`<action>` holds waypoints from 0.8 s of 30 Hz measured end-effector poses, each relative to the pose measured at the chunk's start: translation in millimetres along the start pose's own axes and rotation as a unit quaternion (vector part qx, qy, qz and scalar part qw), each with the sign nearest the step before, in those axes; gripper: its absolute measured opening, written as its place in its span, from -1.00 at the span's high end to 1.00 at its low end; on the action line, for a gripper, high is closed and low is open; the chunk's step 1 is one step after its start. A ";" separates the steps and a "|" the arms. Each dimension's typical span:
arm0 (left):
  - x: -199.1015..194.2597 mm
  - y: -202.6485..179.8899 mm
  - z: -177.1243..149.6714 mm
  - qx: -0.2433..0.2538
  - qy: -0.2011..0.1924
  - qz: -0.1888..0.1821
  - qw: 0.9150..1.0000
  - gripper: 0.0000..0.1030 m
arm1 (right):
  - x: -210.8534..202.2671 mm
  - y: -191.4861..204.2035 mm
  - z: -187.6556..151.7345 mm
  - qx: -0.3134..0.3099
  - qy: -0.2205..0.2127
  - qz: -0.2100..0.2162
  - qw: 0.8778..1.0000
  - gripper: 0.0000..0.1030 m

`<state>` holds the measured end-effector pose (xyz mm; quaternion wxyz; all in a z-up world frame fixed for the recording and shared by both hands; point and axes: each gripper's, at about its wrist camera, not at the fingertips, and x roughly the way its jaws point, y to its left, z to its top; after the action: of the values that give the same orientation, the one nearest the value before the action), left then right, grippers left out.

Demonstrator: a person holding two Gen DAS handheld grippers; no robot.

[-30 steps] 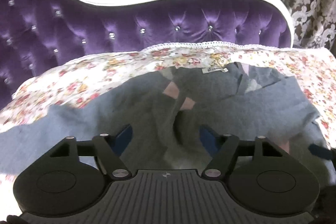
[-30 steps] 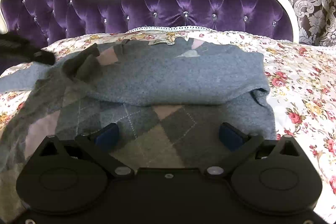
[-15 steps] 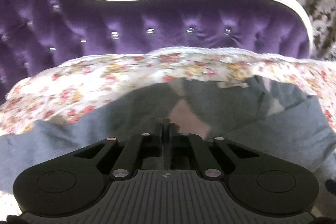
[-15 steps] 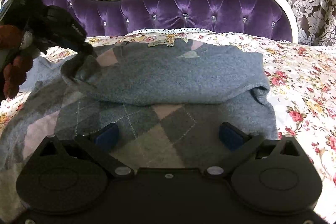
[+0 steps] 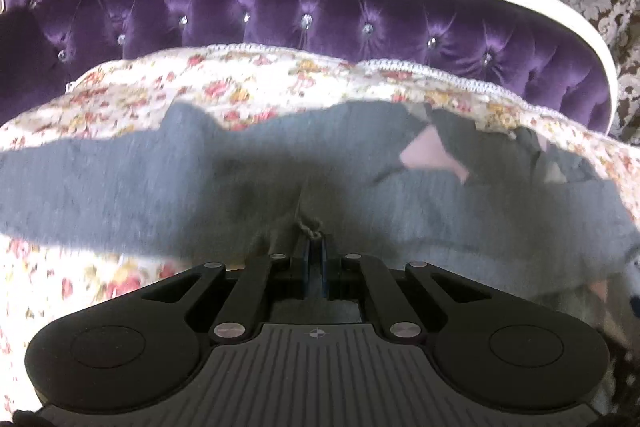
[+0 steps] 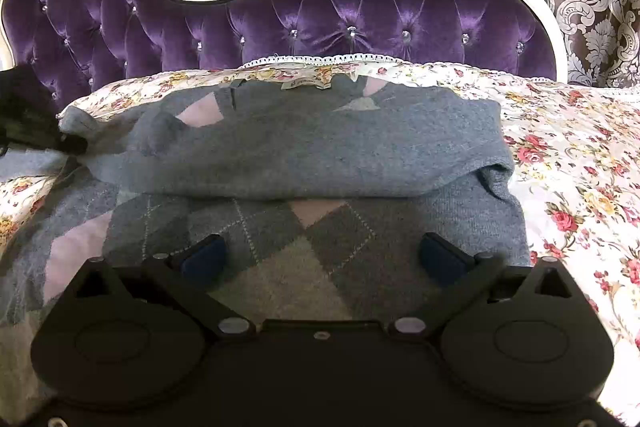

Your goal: Fold small clothes

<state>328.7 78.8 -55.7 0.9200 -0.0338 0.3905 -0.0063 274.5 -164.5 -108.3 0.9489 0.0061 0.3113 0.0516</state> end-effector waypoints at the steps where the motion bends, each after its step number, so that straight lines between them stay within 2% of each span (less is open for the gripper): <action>1: -1.5 1.0 -4.4 0.006 0.001 0.003 1.000 0.90 | 0.0 -0.1 -0.1 0.000 0.000 0.000 1.000 -1.00; 5: -5.3 0.4 -12.8 0.025 -0.006 0.008 1.000 0.90 | -0.1 -0.6 -0.5 0.000 -0.003 -0.001 1.000 -1.00; 9: -5.1 2.5 -4.4 0.012 -0.009 -0.022 1.000 0.85 | 0.2 -0.3 0.0 0.000 -0.003 -0.001 1.000 -1.00; 10: -3.1 3.1 -1.3 0.005 -0.007 -0.030 1.000 0.80 | 0.1 -0.4 0.1 0.000 -0.003 -0.001 1.000 -1.00; 12: -0.2 4.6 3.5 -0.007 -0.011 -0.045 0.999 0.32 | 0.1 -0.4 0.1 0.001 -0.003 -0.001 1.000 -1.00; 14: 1.7 4.8 7.1 -0.015 -0.019 -0.059 0.998 0.24 | -0.1 -0.3 -0.5 0.001 -0.004 0.000 1.000 -1.00; 18: 6.8 2.3 13.5 -0.019 -0.024 -0.061 0.998 0.18 | 0.1 -0.1 -0.2 0.002 -0.004 0.000 1.000 -1.00; 20: 13.6 2.5 16.4 -0.026 -0.016 -0.059 0.998 0.20 | 0.3 -0.2 -0.2 0.002 -0.005 0.000 1.000 -1.00; 23: 18.6 5.2 16.4 -0.034 -0.015 -0.074 0.997 1.00 | 0.3 -0.4 -0.1 0.002 -0.004 0.000 1.000 -1.00; 24: 17.4 6.1 15.6 -0.039 -0.019 -0.078 0.996 1.00 | 0.1 -0.4 -0.4 0.002 -0.004 0.000 1.000 -1.00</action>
<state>352.0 85.2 -57.7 0.9217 -0.1007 0.3693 -0.0624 274.5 -164.9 -108.7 0.9502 0.0083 0.3073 0.0507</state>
